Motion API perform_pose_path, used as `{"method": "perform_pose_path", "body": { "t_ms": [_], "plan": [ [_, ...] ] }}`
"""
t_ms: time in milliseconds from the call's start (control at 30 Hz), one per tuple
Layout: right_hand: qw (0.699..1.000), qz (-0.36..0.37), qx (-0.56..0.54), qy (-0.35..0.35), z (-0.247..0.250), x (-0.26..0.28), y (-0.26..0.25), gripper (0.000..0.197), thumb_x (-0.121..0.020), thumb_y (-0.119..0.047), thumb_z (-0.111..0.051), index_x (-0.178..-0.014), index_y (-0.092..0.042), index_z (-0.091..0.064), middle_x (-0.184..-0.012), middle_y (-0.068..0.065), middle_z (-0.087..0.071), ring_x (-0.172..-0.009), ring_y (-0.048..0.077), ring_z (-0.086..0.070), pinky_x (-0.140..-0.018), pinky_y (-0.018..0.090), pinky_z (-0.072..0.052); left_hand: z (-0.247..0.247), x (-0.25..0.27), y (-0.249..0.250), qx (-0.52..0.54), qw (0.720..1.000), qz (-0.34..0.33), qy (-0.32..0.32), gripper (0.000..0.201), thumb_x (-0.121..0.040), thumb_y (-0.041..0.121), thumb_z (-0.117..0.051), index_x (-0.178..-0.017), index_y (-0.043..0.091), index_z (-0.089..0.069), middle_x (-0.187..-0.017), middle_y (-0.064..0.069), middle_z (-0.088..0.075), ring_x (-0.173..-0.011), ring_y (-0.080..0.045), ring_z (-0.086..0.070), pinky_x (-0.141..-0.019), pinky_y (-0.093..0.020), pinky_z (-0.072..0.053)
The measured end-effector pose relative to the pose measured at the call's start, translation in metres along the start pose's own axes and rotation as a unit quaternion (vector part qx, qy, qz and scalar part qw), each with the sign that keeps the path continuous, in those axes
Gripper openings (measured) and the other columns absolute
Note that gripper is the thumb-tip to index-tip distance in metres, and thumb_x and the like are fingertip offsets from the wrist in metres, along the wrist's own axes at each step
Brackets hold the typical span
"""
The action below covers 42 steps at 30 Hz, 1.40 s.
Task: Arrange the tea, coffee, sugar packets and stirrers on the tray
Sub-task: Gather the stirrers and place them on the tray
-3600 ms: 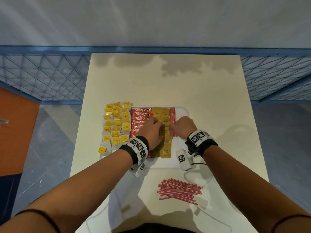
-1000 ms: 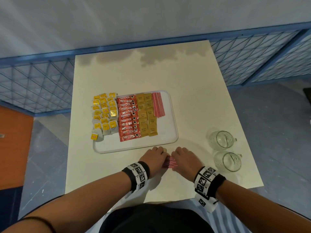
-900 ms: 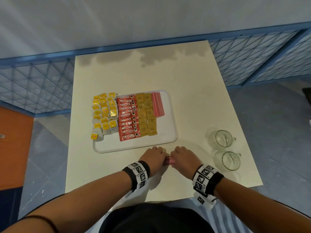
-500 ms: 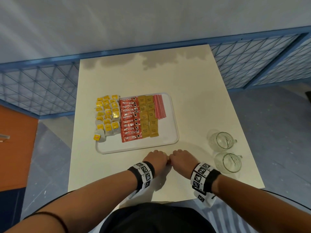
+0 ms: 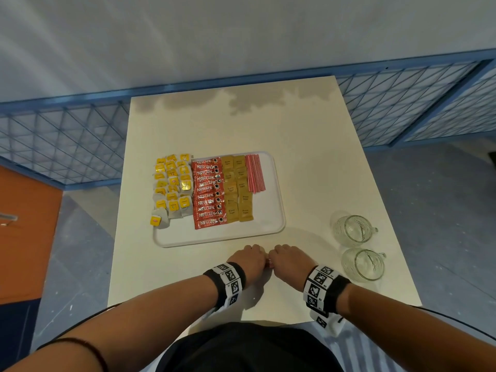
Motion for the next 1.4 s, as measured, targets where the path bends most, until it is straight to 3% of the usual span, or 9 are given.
{"method": "perform_pose_path", "body": {
  "t_ms": [100, 167, 333, 433, 600, 967, 1100, 1233, 1400],
  "plan": [
    [0.999, 0.012, -0.002, 0.036, 0.002, 0.0, 0.0, 0.026, -0.054, -0.016, -0.085, -0.066, -0.017, -0.062, -0.059, 0.001, -0.059, -0.048, 0.02, -0.057, -0.046, 0.028, -0.028, 0.001, 0.0, -0.001, -0.004, 1.0, -0.012, 0.008, 0.037, -0.105, 0.027, -0.034, -0.129, 0.003, -0.048, -0.126, -0.018, -0.051, -0.111, -0.034, -0.054, -0.085, -0.042, -0.047],
    [0.999, 0.02, -0.015, 0.028, 0.009, 0.002, -0.001, 0.007, -0.076, -0.011, -0.07, -0.081, -0.011, -0.066, -0.077, 0.009, -0.066, -0.068, 0.029, -0.065, -0.055, 0.033, -0.035, 0.002, 0.0, -0.002, -0.007, 1.0, -0.022, 0.012, 0.039, -0.105, 0.031, -0.034, -0.128, 0.003, -0.049, -0.125, -0.018, -0.052, -0.111, -0.035, -0.054, -0.084, -0.042, -0.046],
    [1.0, 0.001, -0.016, 0.005, 0.014, -0.004, -0.004, 0.023, -0.095, -0.012, -0.045, -0.11, -0.007, -0.062, -0.109, 0.014, -0.064, -0.1, 0.034, -0.062, -0.073, 0.037, -0.036, 0.001, 0.001, -0.006, -0.007, 1.0, -0.027, 0.012, 0.033, -0.105, 0.027, -0.035, -0.126, 0.005, -0.049, -0.125, -0.016, -0.055, -0.11, -0.033, -0.055, -0.086, -0.042, -0.047],
    [1.0, 0.015, -0.015, 0.012, 0.014, -0.007, -0.005, 0.021, -0.092, -0.013, -0.05, -0.106, -0.006, -0.063, -0.104, 0.014, -0.064, -0.094, 0.034, -0.064, -0.068, 0.037, -0.037, 0.003, 0.005, -0.008, -0.012, 0.999, -0.03, 0.013, 0.03, -0.104, 0.022, -0.036, -0.125, 0.004, -0.049, -0.125, -0.017, -0.054, -0.11, -0.034, -0.055, -0.086, -0.042, -0.048],
    [1.0, 0.013, 0.014, -0.015, 0.001, -0.008, -0.002, 0.02, -0.059, -0.019, -0.08, -0.067, -0.017, -0.062, -0.064, 0.002, -0.058, -0.048, 0.02, -0.056, -0.044, 0.028, -0.027, 0.001, 0.008, -0.006, -0.031, 0.999, -0.027, 0.025, 0.029, -0.102, 0.017, -0.038, -0.126, 0.003, -0.047, -0.123, -0.016, -0.052, -0.107, -0.033, -0.054, -0.08, -0.04, -0.047],
    [0.993, 0.039, -0.115, 0.011, 0.021, 0.0, 0.001, 0.029, -0.107, -0.029, -0.039, -0.125, -0.009, -0.049, -0.11, 0.01, -0.066, -0.091, 0.032, -0.066, -0.071, 0.038, -0.043, 0.014, 0.008, -0.027, 0.064, 0.996, -0.045, -0.032, 0.033, -0.103, 0.04, -0.035, -0.116, 0.012, -0.049, -0.109, -0.011, -0.063, -0.092, -0.03, -0.062, -0.082, -0.04, -0.049],
    [0.987, 0.026, -0.157, 0.003, 0.029, -0.003, 0.001, 0.033, -0.105, -0.042, -0.043, -0.116, -0.014, -0.056, -0.106, 0.006, -0.067, -0.094, 0.028, -0.065, -0.075, 0.037, -0.045, 0.026, 0.015, -0.027, 0.086, 0.995, -0.043, -0.036, 0.034, -0.1, 0.045, -0.04, -0.106, 0.015, -0.054, -0.1, -0.007, -0.064, -0.088, -0.029, -0.062, -0.082, -0.041, -0.051],
    [0.988, -0.014, -0.151, 0.023, 0.043, -0.006, -0.001, 0.027, -0.096, -0.041, -0.051, -0.1, -0.017, -0.063, -0.097, 0.006, -0.07, -0.087, 0.03, -0.067, -0.072, 0.037, -0.048, 0.039, 0.018, -0.028, 0.084, 0.996, -0.02, -0.001, 0.018, -0.095, 0.026, -0.048, -0.097, 0.018, -0.063, -0.086, -0.003, -0.066, -0.077, -0.025, -0.062, -0.072, -0.036, -0.052],
    [0.986, -0.036, -0.158, 0.037, 0.064, -0.008, -0.001, 0.021, -0.093, -0.037, -0.056, -0.087, -0.018, -0.063, -0.089, 0.008, -0.069, -0.076, 0.029, -0.062, -0.064, 0.033, -0.042, 0.057, 0.025, -0.031, 0.107, 0.994, 0.01, 0.018, 0.02, -0.09, 0.02, -0.052, -0.071, 0.028, -0.05, -0.066, 0.005, -0.049, -0.066, -0.021, -0.055, -0.064, -0.029, -0.044]
  ]
}}
Point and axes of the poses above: each hand's wrist, its own x-axis away from the middle knuckle, its own z-axis out of the back of the hand, y = z × x, the point moved 3 cm from there along -x, towards the middle knuckle
